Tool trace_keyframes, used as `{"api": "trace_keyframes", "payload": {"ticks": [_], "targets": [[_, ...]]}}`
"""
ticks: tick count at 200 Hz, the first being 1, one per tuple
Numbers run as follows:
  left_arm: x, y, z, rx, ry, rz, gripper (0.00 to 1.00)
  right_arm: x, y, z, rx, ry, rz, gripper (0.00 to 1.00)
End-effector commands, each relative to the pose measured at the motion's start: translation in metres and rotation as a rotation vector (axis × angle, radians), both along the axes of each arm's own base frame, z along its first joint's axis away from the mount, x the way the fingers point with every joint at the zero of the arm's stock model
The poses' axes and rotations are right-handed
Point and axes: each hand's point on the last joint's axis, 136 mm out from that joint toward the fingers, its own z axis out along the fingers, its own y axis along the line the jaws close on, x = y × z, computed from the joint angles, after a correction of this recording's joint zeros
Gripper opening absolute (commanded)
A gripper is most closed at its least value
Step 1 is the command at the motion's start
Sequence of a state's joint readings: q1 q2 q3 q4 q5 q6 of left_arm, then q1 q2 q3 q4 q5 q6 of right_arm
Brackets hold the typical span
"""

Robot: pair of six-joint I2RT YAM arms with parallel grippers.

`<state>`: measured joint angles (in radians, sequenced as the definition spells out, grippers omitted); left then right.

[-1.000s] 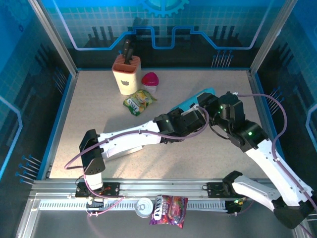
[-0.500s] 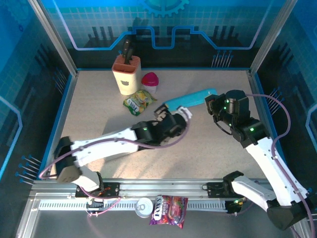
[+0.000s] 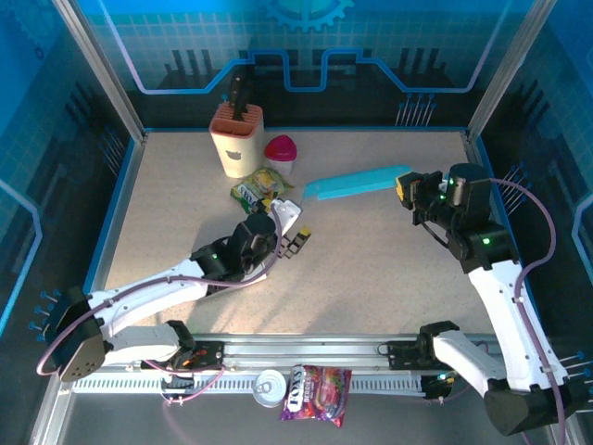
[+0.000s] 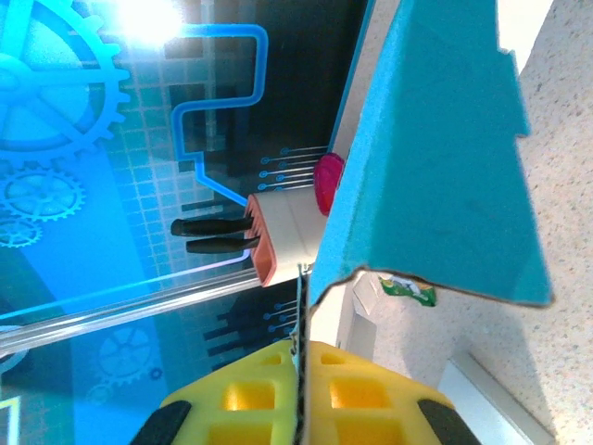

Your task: Fold the paper box

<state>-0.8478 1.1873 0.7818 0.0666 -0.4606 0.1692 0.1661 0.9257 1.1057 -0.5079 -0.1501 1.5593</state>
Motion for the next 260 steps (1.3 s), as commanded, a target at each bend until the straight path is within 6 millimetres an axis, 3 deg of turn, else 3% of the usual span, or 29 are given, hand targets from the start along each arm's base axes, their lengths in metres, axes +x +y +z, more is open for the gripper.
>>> {"api": "trace_keyframes", "payload": {"ticks": [1, 17, 51, 73, 111, 146, 180, 204, 235, 246, 260], "targets": [[0.016, -0.012, 0.024, -0.096, -0.082, -0.020, 0.86, -0.006, 0.006, 0.018, 0.057, -0.027, 0.045, 0.00], [0.023, -0.011, 0.031, -0.128, -0.111, -0.004, 0.82, -0.008, 0.007, 0.018, 0.064, -0.025, 0.051, 0.00], [0.027, -0.011, 0.043, -0.163, -0.164, -0.012, 0.83, -0.009, 0.003, 0.015, 0.081, -0.021, 0.049, 0.00], [0.028, -0.010, 0.047, -0.192, -0.179, -0.033, 0.73, -0.007, 0.004, 0.016, 0.092, -0.021, 0.062, 0.00], [0.028, -0.022, 0.046, -0.159, -0.198, -0.117, 0.67, -0.005, 0.009, 0.013, 0.111, -0.018, 0.092, 0.00], [0.032, -0.031, 0.049, -0.131, -0.198, -0.155, 0.48, -0.005, 0.011, 0.006, 0.117, -0.002, 0.109, 0.00], [0.026, -0.042, 0.040, -0.110, -0.135, -0.223, 0.00, -0.002, 0.007, -0.002, 0.120, 0.003, 0.104, 0.00], [0.018, -0.044, 0.037, -0.151, -0.065, -0.242, 0.00, 0.005, 0.000, -0.002, 0.095, -0.018, 0.104, 0.00], [0.010, -0.043, 0.030, -0.227, 0.131, -0.193, 0.00, 0.007, -0.010, 0.020, -0.064, -0.084, 0.120, 0.54], [0.008, -0.043, 0.026, -0.257, 0.190, -0.167, 0.00, 0.004, -0.010, 0.025, -0.108, -0.094, 0.116, 0.64], [0.006, -0.040, 0.018, -0.286, 0.246, -0.122, 0.00, -0.002, -0.009, 0.030, -0.142, -0.110, 0.099, 0.70]]}}
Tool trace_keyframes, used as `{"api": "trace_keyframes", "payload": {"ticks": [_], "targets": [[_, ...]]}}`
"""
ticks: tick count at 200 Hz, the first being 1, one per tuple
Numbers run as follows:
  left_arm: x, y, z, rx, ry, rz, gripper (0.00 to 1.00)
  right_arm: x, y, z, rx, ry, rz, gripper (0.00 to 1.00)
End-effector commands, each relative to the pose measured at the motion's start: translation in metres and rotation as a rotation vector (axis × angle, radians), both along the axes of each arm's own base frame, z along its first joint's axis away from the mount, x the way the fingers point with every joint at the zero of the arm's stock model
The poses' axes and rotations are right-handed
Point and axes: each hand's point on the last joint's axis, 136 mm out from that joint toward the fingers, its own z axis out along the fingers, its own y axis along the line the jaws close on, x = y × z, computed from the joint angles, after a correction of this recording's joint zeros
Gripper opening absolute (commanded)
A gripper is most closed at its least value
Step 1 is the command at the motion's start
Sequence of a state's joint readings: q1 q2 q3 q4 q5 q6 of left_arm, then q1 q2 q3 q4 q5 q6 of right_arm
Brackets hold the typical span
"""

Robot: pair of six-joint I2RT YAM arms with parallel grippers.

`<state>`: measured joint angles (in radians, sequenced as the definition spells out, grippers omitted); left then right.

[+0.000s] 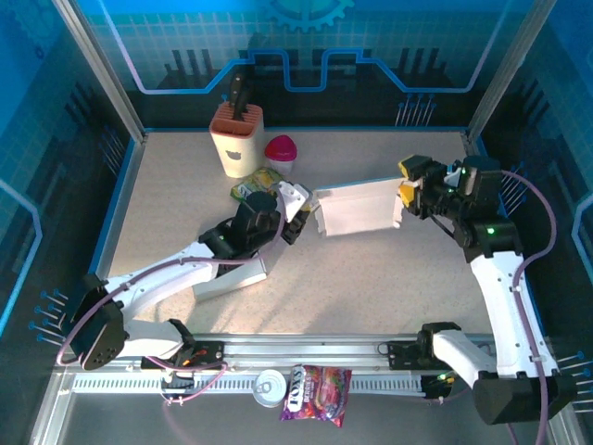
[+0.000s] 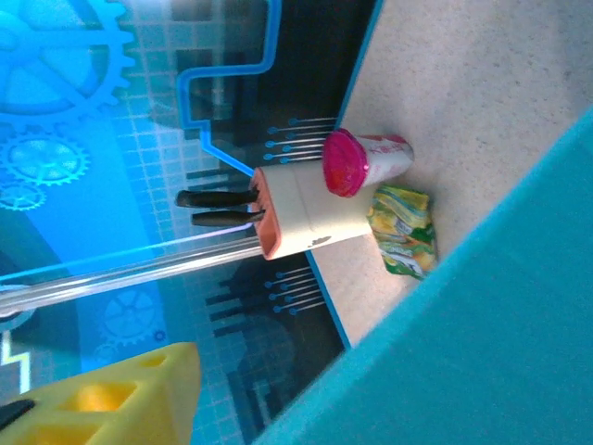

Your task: Fold the paper box

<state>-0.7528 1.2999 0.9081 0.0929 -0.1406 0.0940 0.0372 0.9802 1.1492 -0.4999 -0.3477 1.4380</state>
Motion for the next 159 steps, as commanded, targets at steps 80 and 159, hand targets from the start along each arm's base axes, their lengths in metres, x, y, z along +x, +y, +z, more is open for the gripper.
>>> {"api": "trace_keyframes", "payload": {"ticks": [80, 159], "targets": [[-0.020, -0.010, -0.024, -0.035, 0.277, 0.136, 0.00, -0.016, 0.048, 0.014, -0.266, -0.112, 0.041, 0.73], [-0.024, -0.013, -0.023, -0.033, 0.266, 0.124, 0.00, -0.001, 0.071, -0.012, -0.251, -0.069, 0.072, 0.43]]}}
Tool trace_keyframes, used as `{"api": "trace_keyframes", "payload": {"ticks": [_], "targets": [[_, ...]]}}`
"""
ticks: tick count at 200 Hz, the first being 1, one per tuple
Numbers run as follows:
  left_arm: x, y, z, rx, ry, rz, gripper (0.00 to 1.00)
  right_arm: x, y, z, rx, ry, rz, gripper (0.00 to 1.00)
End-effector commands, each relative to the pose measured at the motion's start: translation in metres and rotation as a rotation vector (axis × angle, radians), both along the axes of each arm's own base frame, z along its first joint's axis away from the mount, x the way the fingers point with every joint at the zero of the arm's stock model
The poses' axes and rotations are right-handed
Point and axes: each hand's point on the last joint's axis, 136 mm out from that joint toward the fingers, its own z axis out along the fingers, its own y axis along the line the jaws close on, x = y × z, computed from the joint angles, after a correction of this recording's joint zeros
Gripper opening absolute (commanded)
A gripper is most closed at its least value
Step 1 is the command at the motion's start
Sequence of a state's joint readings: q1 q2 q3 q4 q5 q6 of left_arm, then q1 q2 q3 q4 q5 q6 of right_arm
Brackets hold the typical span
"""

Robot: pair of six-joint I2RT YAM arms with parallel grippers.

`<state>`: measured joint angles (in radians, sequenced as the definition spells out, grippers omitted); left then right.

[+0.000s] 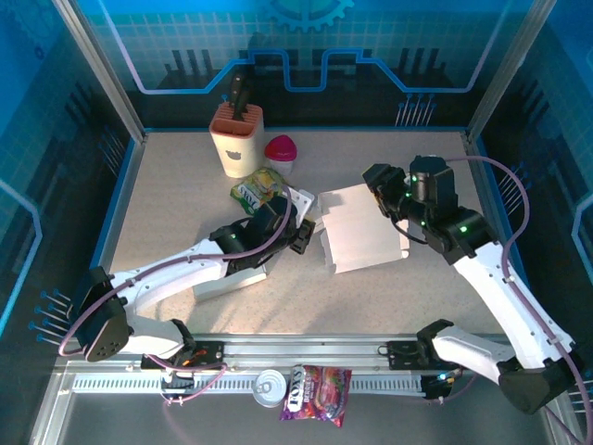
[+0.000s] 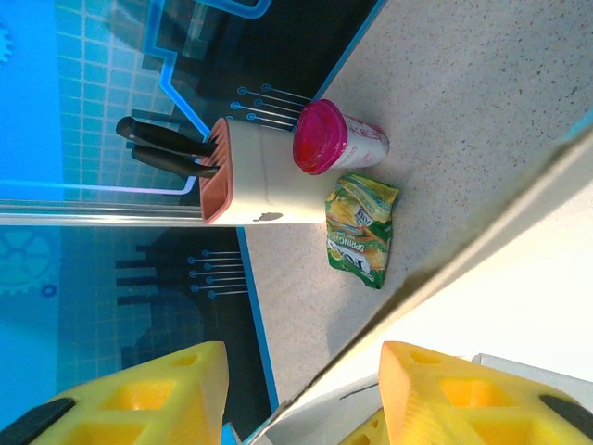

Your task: Fold the paper box

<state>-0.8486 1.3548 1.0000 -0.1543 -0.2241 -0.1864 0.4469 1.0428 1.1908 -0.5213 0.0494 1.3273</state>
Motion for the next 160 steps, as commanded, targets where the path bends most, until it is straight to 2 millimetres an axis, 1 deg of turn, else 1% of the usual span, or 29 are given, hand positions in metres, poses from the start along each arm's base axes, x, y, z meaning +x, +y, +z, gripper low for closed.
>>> {"api": "trace_keyframes", "payload": {"ticks": [1, 21, 34, 73, 91, 114, 147, 160], "targets": [[0.001, -0.001, 0.008, -0.015, -0.009, 0.016, 0.00, 0.007, 0.003, 0.000, 0.011, -0.021, -0.018, 0.42], [0.000, -0.002, 0.010, -0.017, -0.011, 0.012, 0.00, 0.012, 0.008, -0.004, 0.020, -0.007, -0.009, 0.39], [0.000, -0.002, 0.010, -0.017, -0.013, 0.010, 0.00, 0.015, 0.012, -0.008, 0.032, 0.006, 0.000, 0.35], [-0.001, 0.000, 0.011, -0.004, -0.031, 0.002, 0.00, 0.019, 0.015, -0.017, 0.040, 0.023, -0.001, 0.33], [-0.002, 0.000, 0.011, -0.003, -0.038, 0.000, 0.00, 0.021, 0.016, -0.019, 0.041, 0.025, -0.001, 0.25], [-0.003, -0.001, 0.012, -0.010, -0.043, -0.012, 0.00, 0.023, 0.016, -0.027, 0.049, 0.032, -0.008, 0.17], [-0.008, -0.002, 0.008, -0.021, -0.043, -0.039, 0.00, 0.029, 0.014, -0.035, 0.062, 0.011, -0.023, 0.00], [-0.011, 0.000, 0.006, -0.027, -0.046, -0.046, 0.00, 0.031, 0.014, -0.037, 0.078, -0.017, -0.026, 0.00]]}}
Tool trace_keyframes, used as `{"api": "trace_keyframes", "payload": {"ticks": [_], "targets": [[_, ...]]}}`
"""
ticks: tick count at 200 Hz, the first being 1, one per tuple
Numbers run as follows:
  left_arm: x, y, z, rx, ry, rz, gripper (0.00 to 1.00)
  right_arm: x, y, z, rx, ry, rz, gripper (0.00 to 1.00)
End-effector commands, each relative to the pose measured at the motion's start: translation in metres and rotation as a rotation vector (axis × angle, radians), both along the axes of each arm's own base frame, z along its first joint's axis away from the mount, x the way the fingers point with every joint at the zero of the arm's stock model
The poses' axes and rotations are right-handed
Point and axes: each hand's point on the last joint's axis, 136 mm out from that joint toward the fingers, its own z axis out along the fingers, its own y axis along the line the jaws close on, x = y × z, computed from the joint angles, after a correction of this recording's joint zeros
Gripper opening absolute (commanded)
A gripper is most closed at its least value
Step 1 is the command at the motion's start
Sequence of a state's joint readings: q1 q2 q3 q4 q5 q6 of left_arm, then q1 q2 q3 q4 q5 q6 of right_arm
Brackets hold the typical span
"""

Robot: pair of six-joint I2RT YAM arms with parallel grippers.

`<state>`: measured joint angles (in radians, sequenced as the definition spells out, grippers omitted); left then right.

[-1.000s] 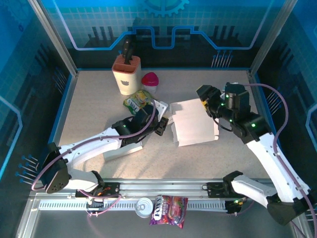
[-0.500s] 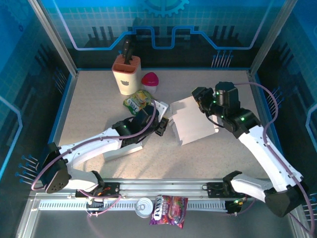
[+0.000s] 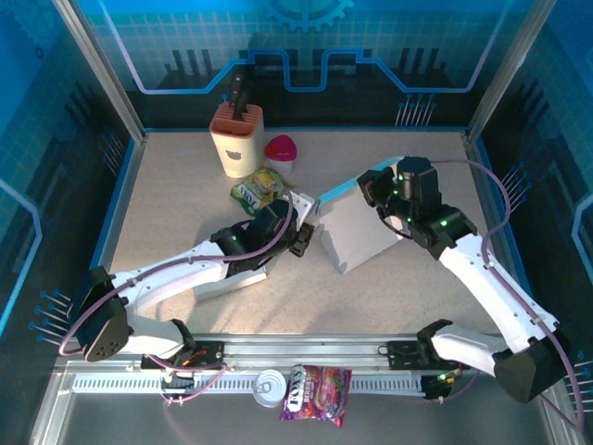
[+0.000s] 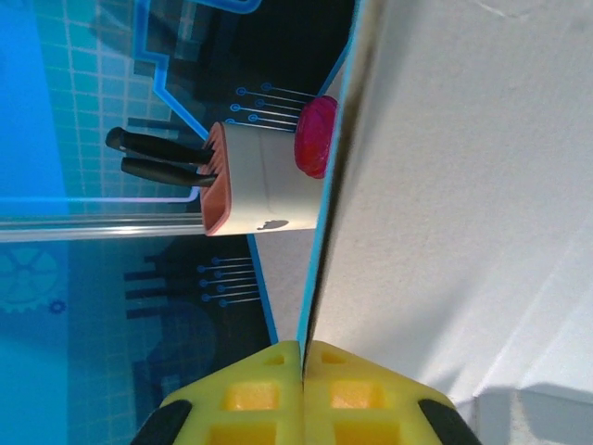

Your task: Fold the paper box

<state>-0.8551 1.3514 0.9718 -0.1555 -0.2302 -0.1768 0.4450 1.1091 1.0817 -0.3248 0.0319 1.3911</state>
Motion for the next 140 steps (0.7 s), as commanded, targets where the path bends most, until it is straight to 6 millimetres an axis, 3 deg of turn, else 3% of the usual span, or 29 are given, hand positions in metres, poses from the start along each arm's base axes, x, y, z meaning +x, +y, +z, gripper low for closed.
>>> {"api": "trace_keyframes", "payload": {"ticks": [1, 13, 23, 33, 43, 47, 58, 95, 140], "targets": [[-0.007, -0.003, 0.018, -0.055, -0.053, -0.041, 0.00, 0.005, -0.002, -0.008, 0.013, -0.031, -0.015, 0.00], [-0.008, 0.000, 0.016, -0.068, -0.049, -0.038, 0.01, 0.006, 0.000, -0.008, 0.027, -0.057, -0.016, 0.00], [-0.008, 0.003, 0.015, -0.085, -0.036, -0.029, 0.22, 0.006, 0.000, -0.013, 0.033, -0.069, -0.020, 0.00], [-0.008, 0.008, 0.012, -0.105, -0.014, -0.017, 0.37, 0.006, 0.002, -0.017, 0.043, -0.081, -0.021, 0.00], [-0.010, 0.013, 0.009, -0.119, 0.008, -0.003, 0.50, 0.007, 0.005, -0.018, 0.056, -0.101, -0.022, 0.00], [-0.010, 0.016, 0.007, -0.121, 0.014, 0.006, 0.54, 0.005, 0.005, -0.030, 0.050, -0.087, -0.023, 0.00], [-0.014, 0.021, 0.004, -0.133, 0.031, 0.019, 0.60, 0.006, 0.004, -0.038, 0.052, -0.104, -0.032, 0.00], [-0.028, 0.043, -0.016, -0.150, 0.124, 0.075, 0.62, 0.009, 0.004, -0.057, 0.093, -0.135, -0.054, 0.00], [-0.022, 0.087, -0.041, -0.182, 0.206, 0.241, 0.55, 0.017, 0.020, -0.088, 0.185, -0.097, -0.023, 0.00]]}}
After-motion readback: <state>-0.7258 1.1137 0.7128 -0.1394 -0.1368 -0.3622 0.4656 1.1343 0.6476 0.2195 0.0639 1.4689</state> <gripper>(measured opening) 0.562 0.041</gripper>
